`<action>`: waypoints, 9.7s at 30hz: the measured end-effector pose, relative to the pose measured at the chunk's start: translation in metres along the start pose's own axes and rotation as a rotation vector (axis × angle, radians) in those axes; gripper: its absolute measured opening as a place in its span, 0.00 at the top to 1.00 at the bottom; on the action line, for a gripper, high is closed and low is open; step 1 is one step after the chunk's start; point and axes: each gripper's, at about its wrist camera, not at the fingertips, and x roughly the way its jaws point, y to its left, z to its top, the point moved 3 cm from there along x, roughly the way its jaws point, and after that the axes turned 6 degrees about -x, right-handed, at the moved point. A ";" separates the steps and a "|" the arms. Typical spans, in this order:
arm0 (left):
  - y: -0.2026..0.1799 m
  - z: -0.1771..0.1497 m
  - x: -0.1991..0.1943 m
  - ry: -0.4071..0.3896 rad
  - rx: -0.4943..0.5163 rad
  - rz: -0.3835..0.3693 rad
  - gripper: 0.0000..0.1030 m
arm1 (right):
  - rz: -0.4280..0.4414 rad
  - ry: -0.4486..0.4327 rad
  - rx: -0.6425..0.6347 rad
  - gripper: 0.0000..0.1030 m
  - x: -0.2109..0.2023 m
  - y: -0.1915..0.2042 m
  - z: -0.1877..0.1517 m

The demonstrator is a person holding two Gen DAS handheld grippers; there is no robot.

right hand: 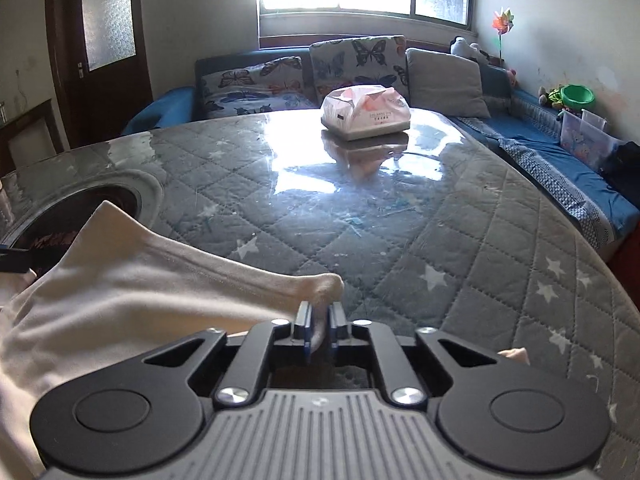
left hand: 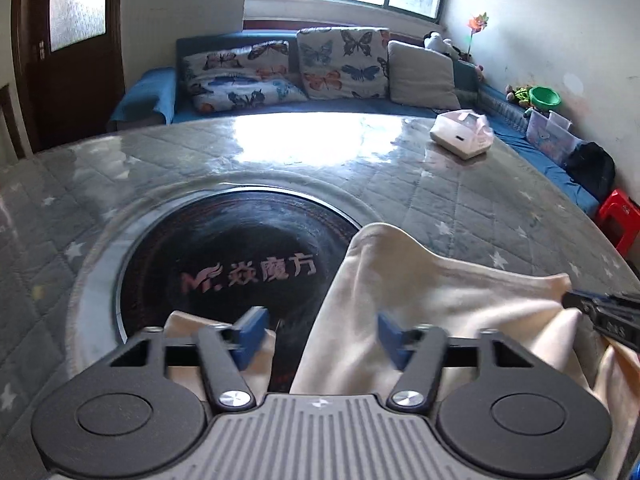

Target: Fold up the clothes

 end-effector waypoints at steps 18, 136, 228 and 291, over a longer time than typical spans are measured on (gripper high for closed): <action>-0.022 0.014 0.057 0.019 0.064 -0.068 0.62 | 0.044 0.005 0.024 0.63 0.008 -0.005 0.003; 0.225 -0.069 -0.084 -0.183 -0.213 0.581 0.68 | 0.523 -0.069 -0.615 0.24 -0.089 0.179 -0.023; 0.007 -0.050 -0.011 -0.073 0.178 0.052 0.52 | 0.584 -0.057 -0.730 0.91 -0.104 0.160 -0.045; -0.087 -0.126 -0.064 -0.065 0.353 -0.223 0.39 | -0.085 -0.072 -0.028 0.78 -0.065 -0.059 -0.062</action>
